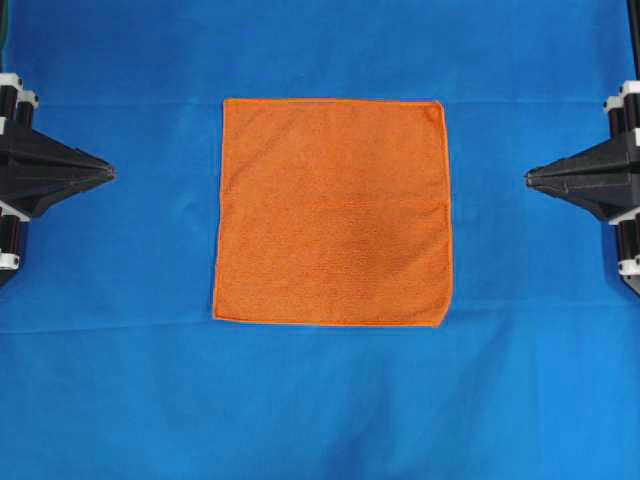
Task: Fold the orange towel.
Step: 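Move both grippers to the towel's far corners and pinch them, then pull the far edge toward the near edge with both grippers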
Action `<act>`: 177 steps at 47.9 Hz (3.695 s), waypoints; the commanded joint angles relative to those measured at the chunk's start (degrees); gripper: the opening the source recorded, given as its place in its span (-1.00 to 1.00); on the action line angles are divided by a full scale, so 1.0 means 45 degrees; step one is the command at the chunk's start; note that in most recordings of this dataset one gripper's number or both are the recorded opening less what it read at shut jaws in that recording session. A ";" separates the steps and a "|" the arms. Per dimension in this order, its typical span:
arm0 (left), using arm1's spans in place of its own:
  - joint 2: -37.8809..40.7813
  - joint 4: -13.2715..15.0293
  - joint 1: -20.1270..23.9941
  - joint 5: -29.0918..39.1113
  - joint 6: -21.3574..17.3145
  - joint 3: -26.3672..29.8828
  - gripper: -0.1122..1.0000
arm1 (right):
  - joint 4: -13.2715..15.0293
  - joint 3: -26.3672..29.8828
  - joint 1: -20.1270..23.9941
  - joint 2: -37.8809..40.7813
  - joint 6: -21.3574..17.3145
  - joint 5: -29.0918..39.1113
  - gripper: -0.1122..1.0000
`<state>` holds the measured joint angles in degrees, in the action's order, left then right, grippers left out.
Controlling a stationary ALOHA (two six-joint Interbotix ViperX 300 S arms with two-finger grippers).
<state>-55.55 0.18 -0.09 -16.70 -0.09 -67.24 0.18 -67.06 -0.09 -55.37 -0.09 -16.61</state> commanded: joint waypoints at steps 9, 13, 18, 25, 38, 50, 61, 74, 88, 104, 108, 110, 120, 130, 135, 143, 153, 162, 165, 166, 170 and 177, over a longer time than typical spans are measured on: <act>0.0781 0.0332 0.0508 0.0938 0.0117 0.0586 -0.80 | -0.0273 0.0664 -0.0547 0.0293 -0.0176 0.0820 -0.80; 0.1270 0.0332 0.1016 0.0938 0.0117 0.0625 -0.80 | -0.0508 0.0801 -0.1191 0.0586 -0.0371 0.1367 -0.80; 0.2109 0.0332 0.1934 0.0938 0.0156 0.0625 -0.80 | -0.0605 0.0918 -0.2188 0.1211 -0.0625 0.1855 -0.80; 0.3379 0.0332 0.2891 0.0938 0.0156 0.0840 -0.79 | -0.0586 0.0996 -0.3457 0.2324 -0.0938 0.2109 -0.80; 0.6113 0.0332 0.4473 0.0820 0.0176 0.1484 0.03 | -0.0605 0.1445 -0.5234 0.5195 -0.1250 0.2500 -0.60; 0.9043 0.0332 0.5547 -0.0762 0.0176 0.1562 0.85 | -0.0508 0.2344 -0.6074 0.8203 -0.1211 0.2852 0.34; 1.1582 0.0332 0.6074 -0.2051 0.0176 0.1953 0.84 | -0.0488 0.2637 -0.6504 1.0215 -0.1172 0.2148 0.27; 1.3984 0.0332 0.6563 -0.2500 0.0117 0.3008 0.84 | -0.0488 0.2852 -0.6797 1.2168 -0.1152 0.1035 0.27; 1.4980 0.0332 0.6699 -0.2324 -0.0098 0.3516 0.65 | -0.0488 0.3027 -0.6934 1.2949 -0.1094 0.0645 0.10; 1.5039 0.0313 0.6152 -0.2148 -0.0762 0.3496 -0.78 | -0.0469 0.3008 -0.6875 1.2949 -0.1016 0.0664 -0.78; 1.5020 0.0313 0.6152 -0.2012 -0.0762 0.3477 -0.78 | -0.0488 0.3027 -0.6875 1.2949 -0.1016 0.0645 -0.78; 1.5000 0.0313 0.6152 -0.1934 -0.0762 0.3496 -0.78 | -0.0469 0.3027 -0.6875 1.2949 -0.1016 0.0645 -0.78; 1.4297 0.0313 0.6152 -0.1328 -0.0820 0.3555 -0.78 | -0.0469 0.3008 -0.6875 1.2734 -0.1055 0.0723 -0.78; 1.2520 0.0313 0.6113 0.0039 -0.0820 0.3496 -0.78 | -0.0469 0.3027 -0.6855 1.1563 -0.1074 0.1309 -0.78; 1.1621 0.0313 0.5977 0.0566 -0.0859 0.3418 -0.78 | -0.0488 0.3008 -0.6777 1.0879 -0.1074 0.1680 -0.78; 1.0664 0.0313 0.5586 0.1055 -0.0977 0.3145 -0.78 | -0.0488 0.2930 -0.6191 0.9766 -0.1113 0.2266 -0.78; 1.0293 0.0313 0.4570 0.1133 -0.0723 0.2676 -0.78 | -0.0605 0.2656 -0.4941 0.9258 -0.1309 0.2676 -0.78; 1.0156 0.0313 0.2813 0.1406 -0.0625 0.2344 -0.78 | -0.0723 0.2246 -0.3281 0.8965 -0.1875 0.2969 -0.78; 1.0156 0.0313 0.2207 0.1543 -0.0488 0.2285 -0.78 | -0.0723 0.2090 -0.2559 0.8848 -0.2227 0.3027 -0.78; 1.0156 0.0313 0.2012 0.1582 -0.0430 0.2246 -0.78 | -0.0723 0.2051 -0.2363 0.8828 -0.2344 0.3047 -0.78; 1.0156 0.0332 0.1211 0.1699 -0.0098 0.2188 -0.78 | -0.0723 0.1953 -0.1543 0.8750 -0.2793 0.3223 -0.78; 1.0176 0.0313 -0.0156 0.1797 0.0742 0.2109 -0.78 | -0.0723 0.1895 -0.0176 0.8750 -0.3613 0.3555 -0.78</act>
<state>-8.79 1.58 2.29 -8.53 2.11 -58.18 -2.90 -58.97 -3.69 -15.03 -15.12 -1.05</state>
